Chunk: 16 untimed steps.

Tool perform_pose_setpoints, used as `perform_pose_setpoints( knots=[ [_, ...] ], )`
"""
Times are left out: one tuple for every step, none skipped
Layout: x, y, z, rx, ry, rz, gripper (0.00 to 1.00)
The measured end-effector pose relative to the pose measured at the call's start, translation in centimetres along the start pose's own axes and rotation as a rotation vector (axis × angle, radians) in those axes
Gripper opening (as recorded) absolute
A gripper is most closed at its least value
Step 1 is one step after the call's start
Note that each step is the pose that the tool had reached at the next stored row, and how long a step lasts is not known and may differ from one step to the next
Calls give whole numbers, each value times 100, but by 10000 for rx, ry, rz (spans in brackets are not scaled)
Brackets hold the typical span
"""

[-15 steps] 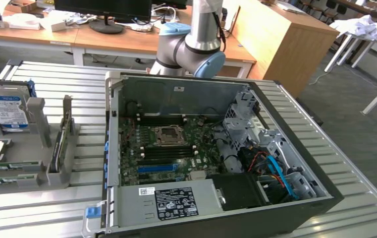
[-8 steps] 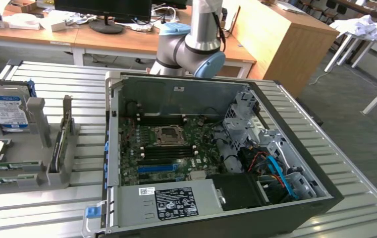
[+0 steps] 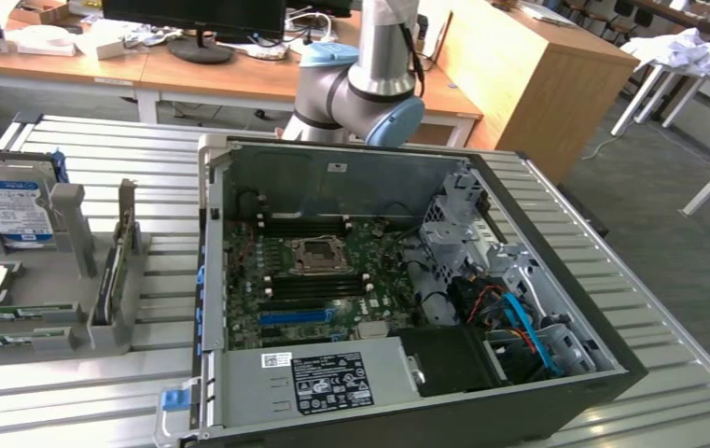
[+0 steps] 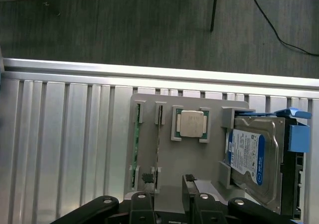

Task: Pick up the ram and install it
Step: 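Pick up the ram and move it above insertion slot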

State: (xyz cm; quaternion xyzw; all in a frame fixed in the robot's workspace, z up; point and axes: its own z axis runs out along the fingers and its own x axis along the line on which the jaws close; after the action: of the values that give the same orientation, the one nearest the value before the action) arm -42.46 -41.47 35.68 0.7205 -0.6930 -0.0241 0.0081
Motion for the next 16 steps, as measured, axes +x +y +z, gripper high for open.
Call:
perform_pose_setpoints(
  knots=[
    [0,-1,11,0,0,0,35],
    [1,-1,23,-1,0,0,35],
    [1,-2,34,0,0,0,35],
    [1,-2,46,0,0,0,35],
    [1,-3,59,0,-1,0,35],
    [2,-3,72,1,-1,0,35],
    [2,-4,84,0,0,0,35],
    [2,-4,97,0,0,0,35],
    [3,-5,111,0,-1,0,35],
    [3,-6,125,1,-1,0,35],
    [3,-6,140,0,0,0,35],
    [4,-7,156,0,0,0,35],
    [4,-8,173,1,0,0,35],
    [5,-9,189,-1,0,0,35],
    [5,-9,208,0,0,0,35],
    [6,-10,226,0,0,0,35]
  ],
)
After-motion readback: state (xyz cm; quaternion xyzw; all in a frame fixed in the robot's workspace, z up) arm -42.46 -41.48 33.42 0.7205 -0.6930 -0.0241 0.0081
